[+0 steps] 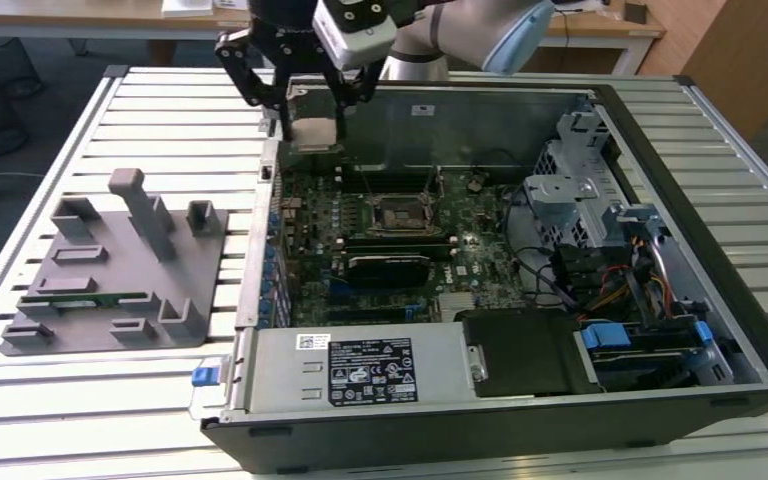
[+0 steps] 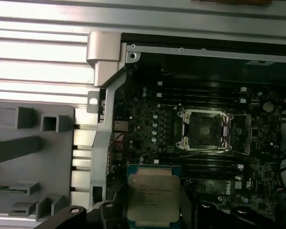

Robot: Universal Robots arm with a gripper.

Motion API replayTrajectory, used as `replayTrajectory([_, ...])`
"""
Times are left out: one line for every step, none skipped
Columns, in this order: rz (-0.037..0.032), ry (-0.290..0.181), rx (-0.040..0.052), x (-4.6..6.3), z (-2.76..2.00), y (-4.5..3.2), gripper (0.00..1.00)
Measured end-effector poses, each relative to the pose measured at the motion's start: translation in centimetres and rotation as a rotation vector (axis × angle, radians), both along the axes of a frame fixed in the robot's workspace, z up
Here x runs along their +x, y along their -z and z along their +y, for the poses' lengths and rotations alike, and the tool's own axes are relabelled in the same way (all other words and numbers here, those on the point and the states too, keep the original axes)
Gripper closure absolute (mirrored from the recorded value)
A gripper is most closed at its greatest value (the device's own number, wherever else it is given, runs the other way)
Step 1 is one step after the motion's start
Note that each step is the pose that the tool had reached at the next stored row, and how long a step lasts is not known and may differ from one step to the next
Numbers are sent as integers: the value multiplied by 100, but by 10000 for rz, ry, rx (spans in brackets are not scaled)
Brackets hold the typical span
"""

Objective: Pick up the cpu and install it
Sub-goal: 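Pick up the cpu and move it towards the insertion slot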

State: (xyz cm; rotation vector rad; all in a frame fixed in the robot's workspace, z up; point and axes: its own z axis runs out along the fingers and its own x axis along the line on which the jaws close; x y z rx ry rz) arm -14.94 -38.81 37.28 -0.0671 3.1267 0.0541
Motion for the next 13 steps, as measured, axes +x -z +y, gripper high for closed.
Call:
replayTrajectory([0,0,0,43,11,2,46])
replayTrajectory([-1,-1,1,83,25,5,46])
replayTrajectory([0,0,0,123,41,7,46])
replayTrajectory([1,0,-1,160,57,9,46])
replayTrajectory([0,0,0,196,73,12,46])
replayTrajectory([-1,0,1,232,87,15,46])
replayTrajectory([-1,-1,1,270,94,17,46])
replayTrajectory([0,-1,0,308,98,18,46])
replayTrajectory([0,1,0,347,100,19,46])
replayTrajectory([1,0,-1,391,102,19,46])
replayTrajectory([0,-1,-1,437,103,20,46])
replayTrajectory([0,1,0,482,105,21,46])
replayTrajectory([0,0,0,527,107,22,46])
